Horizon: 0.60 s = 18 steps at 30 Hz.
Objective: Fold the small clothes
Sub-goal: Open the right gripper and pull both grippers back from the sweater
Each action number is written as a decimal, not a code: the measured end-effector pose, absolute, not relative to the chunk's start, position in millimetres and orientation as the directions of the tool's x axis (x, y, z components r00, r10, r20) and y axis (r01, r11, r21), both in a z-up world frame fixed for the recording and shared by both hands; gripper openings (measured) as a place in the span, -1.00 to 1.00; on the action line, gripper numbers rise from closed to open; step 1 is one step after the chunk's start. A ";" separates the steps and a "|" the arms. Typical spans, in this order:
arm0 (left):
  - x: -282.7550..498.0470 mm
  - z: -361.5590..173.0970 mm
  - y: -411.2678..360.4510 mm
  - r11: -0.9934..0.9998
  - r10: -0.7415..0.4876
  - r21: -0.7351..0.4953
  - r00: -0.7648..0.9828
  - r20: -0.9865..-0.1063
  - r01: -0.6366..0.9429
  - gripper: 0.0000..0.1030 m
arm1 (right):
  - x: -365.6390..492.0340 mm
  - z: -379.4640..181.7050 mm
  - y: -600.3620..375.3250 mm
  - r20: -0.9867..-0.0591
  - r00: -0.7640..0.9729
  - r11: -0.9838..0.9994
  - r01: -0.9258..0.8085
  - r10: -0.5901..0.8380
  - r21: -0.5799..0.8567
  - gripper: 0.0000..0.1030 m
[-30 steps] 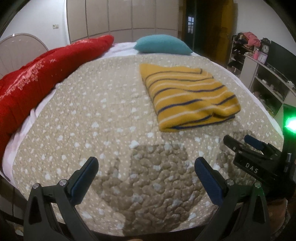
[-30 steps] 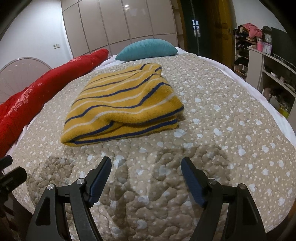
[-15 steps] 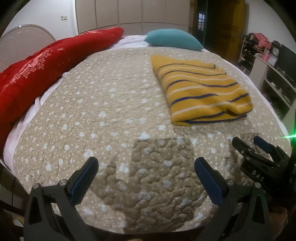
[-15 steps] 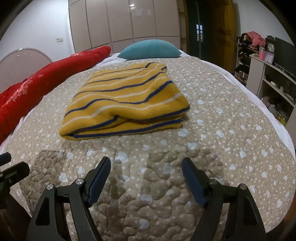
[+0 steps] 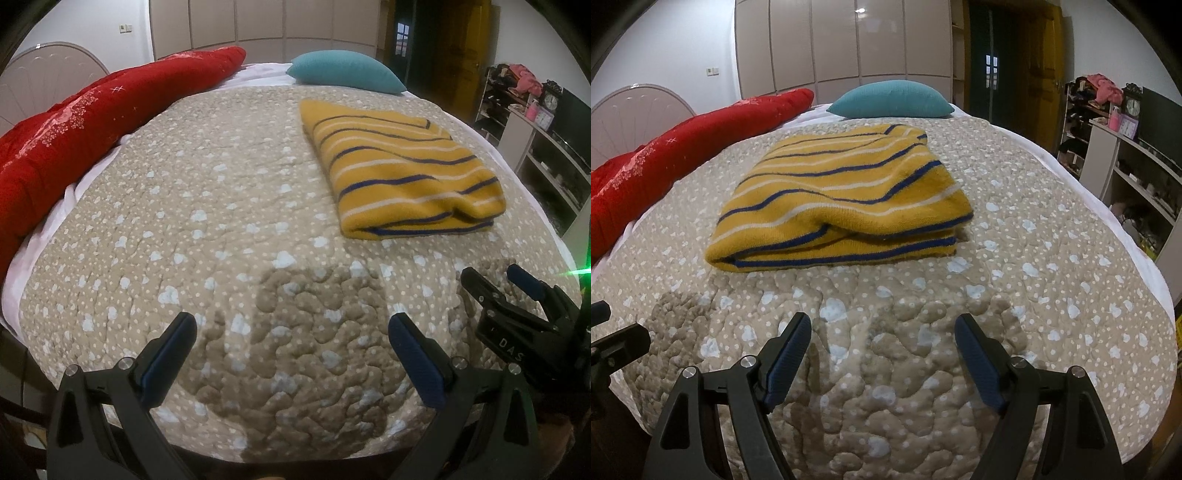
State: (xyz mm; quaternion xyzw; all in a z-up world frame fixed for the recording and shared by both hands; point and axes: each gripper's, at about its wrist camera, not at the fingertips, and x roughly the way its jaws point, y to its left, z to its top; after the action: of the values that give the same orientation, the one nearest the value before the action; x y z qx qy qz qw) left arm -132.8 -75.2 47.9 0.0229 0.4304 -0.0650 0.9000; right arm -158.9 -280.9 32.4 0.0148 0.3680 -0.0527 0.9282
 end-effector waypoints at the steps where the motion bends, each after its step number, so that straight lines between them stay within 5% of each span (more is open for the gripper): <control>1: -132.8 47.5 -75.1 0.990 -0.098 -0.016 0.620 -0.779 0.137 1.00 | -158.9 32.4 -280.4 -0.684 0.724 0.994 0.108 -0.088 -0.013 0.64; 18: -131.5 39.6 -74.5 0.991 -0.093 -0.014 0.599 -0.795 0.135 1.00 | -159.5 30.1 -277.7 -0.685 0.722 0.994 0.106 -0.093 -0.023 0.66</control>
State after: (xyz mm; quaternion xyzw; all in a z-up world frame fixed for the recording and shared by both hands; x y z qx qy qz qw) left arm -131.5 -74.5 39.6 0.0235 0.4433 -0.0638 0.8938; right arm -159.5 -277.7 30.1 0.0090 0.3688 -0.0537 0.9279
